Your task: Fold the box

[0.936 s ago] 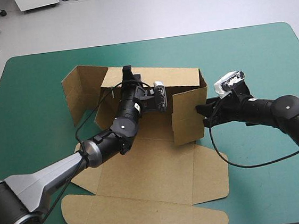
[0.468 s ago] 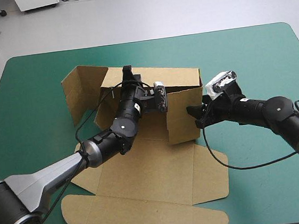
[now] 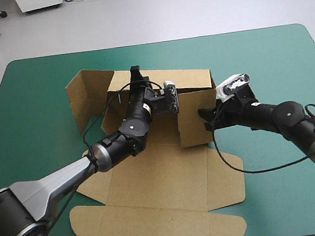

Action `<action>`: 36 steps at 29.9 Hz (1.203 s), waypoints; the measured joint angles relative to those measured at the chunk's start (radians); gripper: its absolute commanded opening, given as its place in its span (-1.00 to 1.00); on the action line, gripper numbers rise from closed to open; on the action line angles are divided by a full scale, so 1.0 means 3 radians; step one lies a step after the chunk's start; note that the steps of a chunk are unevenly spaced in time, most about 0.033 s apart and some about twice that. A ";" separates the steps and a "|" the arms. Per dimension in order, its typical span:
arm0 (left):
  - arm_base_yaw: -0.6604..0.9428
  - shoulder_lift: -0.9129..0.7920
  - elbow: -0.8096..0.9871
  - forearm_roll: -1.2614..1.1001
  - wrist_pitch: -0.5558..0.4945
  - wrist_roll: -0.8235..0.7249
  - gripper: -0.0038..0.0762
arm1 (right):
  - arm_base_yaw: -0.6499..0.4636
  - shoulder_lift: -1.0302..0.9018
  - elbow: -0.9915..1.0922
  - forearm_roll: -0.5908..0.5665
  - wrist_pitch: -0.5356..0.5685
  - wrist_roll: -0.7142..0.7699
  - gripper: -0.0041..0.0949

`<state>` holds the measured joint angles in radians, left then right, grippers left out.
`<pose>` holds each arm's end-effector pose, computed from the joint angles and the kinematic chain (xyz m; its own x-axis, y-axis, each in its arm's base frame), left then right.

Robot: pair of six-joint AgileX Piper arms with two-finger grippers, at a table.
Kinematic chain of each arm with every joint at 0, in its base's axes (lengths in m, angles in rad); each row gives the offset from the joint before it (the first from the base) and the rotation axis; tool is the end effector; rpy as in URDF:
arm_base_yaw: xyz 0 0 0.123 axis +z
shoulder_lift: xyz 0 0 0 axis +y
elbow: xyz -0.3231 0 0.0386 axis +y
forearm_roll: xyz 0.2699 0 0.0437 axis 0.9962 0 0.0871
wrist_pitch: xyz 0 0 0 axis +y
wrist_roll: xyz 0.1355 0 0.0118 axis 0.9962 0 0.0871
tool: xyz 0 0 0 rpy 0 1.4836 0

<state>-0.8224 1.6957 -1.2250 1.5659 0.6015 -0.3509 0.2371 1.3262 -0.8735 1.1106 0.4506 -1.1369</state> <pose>0.3577 -0.2720 0.3130 0.1423 0.9821 -0.1235 0.3270 0.0711 0.9423 0.3044 0.1282 0.2987 -0.4920 -0.1846 -0.8508 -0.5696 0.8073 0.1542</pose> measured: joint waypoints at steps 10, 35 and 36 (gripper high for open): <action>-0.0038 0.0035 -0.0166 -0.0237 0.0234 0.0084 -0.94 | 0.0002 0.0050 -0.0086 0.0038 -0.0252 0.0000 0.22; -0.0058 0.0183 -0.0458 -0.0581 0.0312 0.0307 -0.94 | 0.0006 0.0612 -0.0607 0.0062 -0.0328 0.0000 0.22; -0.0058 0.0197 -0.0480 -0.0612 0.0321 0.0311 -0.94 | 0.0006 0.0626 -0.0612 0.0065 -0.0343 0.0000 0.21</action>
<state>-0.8399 1.7549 -1.3690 1.3824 0.6977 -0.2577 0.2388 1.5141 -1.0570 1.1301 0.3476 -1.1369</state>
